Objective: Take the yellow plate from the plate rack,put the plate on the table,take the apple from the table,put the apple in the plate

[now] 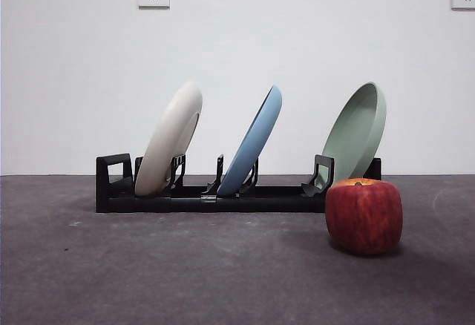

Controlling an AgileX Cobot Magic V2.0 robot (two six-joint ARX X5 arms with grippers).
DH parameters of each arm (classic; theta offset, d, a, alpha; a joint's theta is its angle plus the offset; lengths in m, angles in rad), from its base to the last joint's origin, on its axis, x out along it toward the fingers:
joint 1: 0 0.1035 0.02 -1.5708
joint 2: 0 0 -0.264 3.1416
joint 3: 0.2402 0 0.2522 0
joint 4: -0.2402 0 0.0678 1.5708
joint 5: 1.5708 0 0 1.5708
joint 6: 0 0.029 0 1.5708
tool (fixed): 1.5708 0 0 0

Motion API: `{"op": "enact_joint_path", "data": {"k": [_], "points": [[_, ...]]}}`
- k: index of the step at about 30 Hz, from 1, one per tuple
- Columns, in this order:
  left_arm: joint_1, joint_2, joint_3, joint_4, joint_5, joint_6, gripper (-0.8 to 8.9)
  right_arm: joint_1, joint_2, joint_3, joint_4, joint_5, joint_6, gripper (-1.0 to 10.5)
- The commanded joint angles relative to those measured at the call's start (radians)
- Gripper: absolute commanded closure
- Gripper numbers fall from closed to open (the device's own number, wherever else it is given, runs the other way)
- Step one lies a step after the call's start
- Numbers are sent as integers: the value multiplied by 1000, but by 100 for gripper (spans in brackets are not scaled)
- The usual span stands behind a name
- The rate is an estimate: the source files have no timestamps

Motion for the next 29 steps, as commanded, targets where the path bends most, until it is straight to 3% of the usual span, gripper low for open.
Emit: {"op": "enact_joint_path", "data": {"k": [1, 12, 18, 22, 29], "points": [[3, -3, -14, 5, 0, -10, 817, 0, -3, -10, -12, 3, 10, 946], [3, -3, -14, 22, 2, -22, 817, 0, -3, -10, -1, 0, 17, 946], [3, -3, -14, 41, 3, -23, 818, 0, -3, -10, 18, 3, 138, 951], [3, -3, -7, 43, 2, -67, 819, 0, -3, -7, 19, 7, 200, 957], [3, 18, 76, 16, -2, -150, 819, 0, 23, 57, 17, 5, 250, 958]]}}
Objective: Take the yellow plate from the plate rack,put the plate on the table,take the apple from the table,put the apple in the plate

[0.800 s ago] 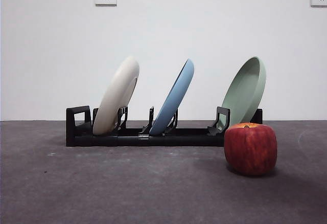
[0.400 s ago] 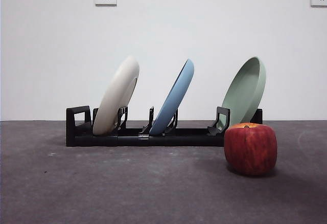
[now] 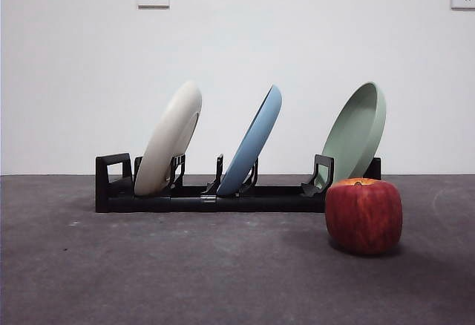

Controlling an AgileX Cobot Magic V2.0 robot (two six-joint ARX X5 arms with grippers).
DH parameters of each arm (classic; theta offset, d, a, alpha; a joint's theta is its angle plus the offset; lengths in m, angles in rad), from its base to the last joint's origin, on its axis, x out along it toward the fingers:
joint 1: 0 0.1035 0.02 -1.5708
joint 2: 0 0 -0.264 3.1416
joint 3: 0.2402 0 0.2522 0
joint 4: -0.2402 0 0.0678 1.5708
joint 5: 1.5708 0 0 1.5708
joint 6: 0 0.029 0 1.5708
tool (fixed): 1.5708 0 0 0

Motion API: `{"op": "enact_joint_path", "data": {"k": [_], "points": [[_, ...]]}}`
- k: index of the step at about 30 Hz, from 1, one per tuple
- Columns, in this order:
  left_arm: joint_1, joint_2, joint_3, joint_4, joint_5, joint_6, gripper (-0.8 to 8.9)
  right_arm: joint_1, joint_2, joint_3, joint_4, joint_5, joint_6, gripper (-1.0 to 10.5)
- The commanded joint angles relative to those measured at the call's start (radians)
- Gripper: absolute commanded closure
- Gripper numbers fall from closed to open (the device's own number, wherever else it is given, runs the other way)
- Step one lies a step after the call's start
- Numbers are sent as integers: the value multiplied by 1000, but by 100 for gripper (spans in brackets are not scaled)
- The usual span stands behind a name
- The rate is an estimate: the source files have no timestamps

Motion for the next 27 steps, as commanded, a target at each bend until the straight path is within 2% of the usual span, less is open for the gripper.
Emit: {"op": "enact_joint_path", "data": {"k": [1, 5, 12, 18, 22, 27], "points": [[3, 18, 49, 10, -2, -70, 819, 0, 23, 51, 15, 3, 29, 958], [3, 80, 121, 16, -1, -137, 819, 0, 93, 137, 11, 2, 29, 957], [3, 230, 276, 14, 13, -133, 819, 0, 260, 317, -11, -5, 28, 957], [3, 412, 450, -2, 135, -107, 819, 0, 424, 487, -60, -6, 24, 957], [3, 551, 569, -24, 236, -104, 819, 0, 540, 607, -126, -15, -8, 957], [3, 726, 686, -46, 355, -105, 819, 0, 684, 745, -218, -132, -82, 948]]}}
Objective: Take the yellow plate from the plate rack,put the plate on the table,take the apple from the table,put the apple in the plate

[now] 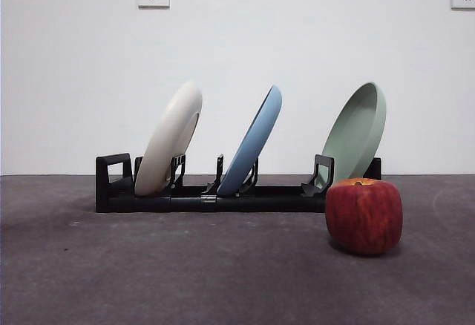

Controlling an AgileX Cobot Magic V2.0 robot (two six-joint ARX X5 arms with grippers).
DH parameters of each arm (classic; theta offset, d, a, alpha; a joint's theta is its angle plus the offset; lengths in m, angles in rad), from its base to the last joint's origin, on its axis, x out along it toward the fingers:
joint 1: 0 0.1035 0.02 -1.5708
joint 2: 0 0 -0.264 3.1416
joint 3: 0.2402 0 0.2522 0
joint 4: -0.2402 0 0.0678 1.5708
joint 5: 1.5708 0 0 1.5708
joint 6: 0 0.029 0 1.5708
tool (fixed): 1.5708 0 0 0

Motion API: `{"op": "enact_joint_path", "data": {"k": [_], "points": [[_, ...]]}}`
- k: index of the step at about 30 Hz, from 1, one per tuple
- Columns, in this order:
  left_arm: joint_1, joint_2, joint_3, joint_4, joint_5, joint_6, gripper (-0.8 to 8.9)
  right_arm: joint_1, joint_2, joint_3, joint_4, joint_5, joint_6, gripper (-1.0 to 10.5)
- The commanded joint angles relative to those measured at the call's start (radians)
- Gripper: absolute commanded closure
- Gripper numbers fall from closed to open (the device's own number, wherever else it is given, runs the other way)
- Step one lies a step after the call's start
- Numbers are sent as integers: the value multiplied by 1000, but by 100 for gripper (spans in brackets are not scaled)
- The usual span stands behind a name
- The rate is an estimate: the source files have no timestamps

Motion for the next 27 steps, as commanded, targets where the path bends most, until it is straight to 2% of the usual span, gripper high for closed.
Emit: {"op": "enact_joint_path", "data": {"k": [1, 5, 7, 10, 12, 22, 27], "points": [[3, 102, 55, -7, 68, 10, 819, 1, 78, 73, -43, -64, -60, 946], [0, 257, 149, -35, 167, 3, 814, 1, 188, 165, -94, -173, -85, 938], [-6, 327, 198, -70, 173, 1, 804, 1, 230, 195, -101, -215, -84, 889], [-28, 433, 275, -109, 174, 4, 691, 3, 281, 227, -101, -233, -83, 714], [-47, 499, 326, -125, 174, 4, 602, 4, 305, 238, -102, -233, -79, 652], [-163, 787, 602, -202, 148, 5, 592, 14, 341, 243, -101, -232, -80, 661], [-217, 931, 750, -267, 22, 18, 592, 14, 343, 243, -101, -231, -80, 662]]}}
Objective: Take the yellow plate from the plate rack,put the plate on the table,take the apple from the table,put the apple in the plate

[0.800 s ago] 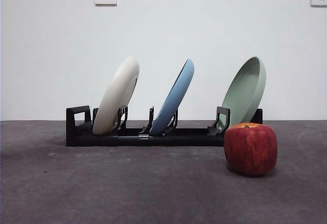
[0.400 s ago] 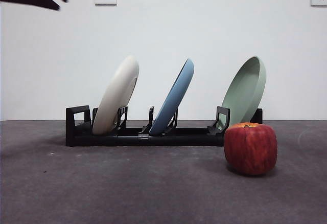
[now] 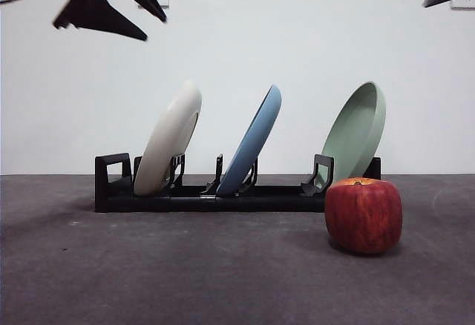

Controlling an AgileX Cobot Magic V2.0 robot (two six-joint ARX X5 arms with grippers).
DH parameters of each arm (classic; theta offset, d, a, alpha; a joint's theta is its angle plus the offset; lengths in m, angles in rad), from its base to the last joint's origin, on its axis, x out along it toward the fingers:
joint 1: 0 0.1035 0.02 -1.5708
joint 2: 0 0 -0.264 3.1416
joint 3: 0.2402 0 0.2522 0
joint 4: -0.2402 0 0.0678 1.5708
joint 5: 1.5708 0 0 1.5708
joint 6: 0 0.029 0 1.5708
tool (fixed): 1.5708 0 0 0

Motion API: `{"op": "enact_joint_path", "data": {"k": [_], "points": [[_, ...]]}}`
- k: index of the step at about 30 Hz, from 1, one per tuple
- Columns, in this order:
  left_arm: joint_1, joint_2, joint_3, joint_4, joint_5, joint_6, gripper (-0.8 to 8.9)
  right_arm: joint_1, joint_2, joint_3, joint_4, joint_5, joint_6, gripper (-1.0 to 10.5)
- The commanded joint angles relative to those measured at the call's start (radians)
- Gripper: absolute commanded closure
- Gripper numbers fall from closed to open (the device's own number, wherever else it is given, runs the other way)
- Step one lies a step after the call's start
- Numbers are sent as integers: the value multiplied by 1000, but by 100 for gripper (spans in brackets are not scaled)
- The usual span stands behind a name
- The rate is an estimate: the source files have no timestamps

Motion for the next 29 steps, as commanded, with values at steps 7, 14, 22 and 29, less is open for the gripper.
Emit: {"op": "enact_joint_path", "data": {"k": [7, 14, 22, 29], "points": [[-71, 182, 114, -3, -138, 23, 593, 1, 3, 4, 3, 3, -6, 663], [-84, 235, 114, 12, -176, 38, 593, 1, 3, 4, 3, 6, -6, 663], [-82, 235, 114, 17, -176, 45, 728, 1, 3, 4, 2, 6, -6, 663], [-84, 235, 114, 16, -125, 65, 822, 1, 3, 4, 2, 6, -6, 663]]}}
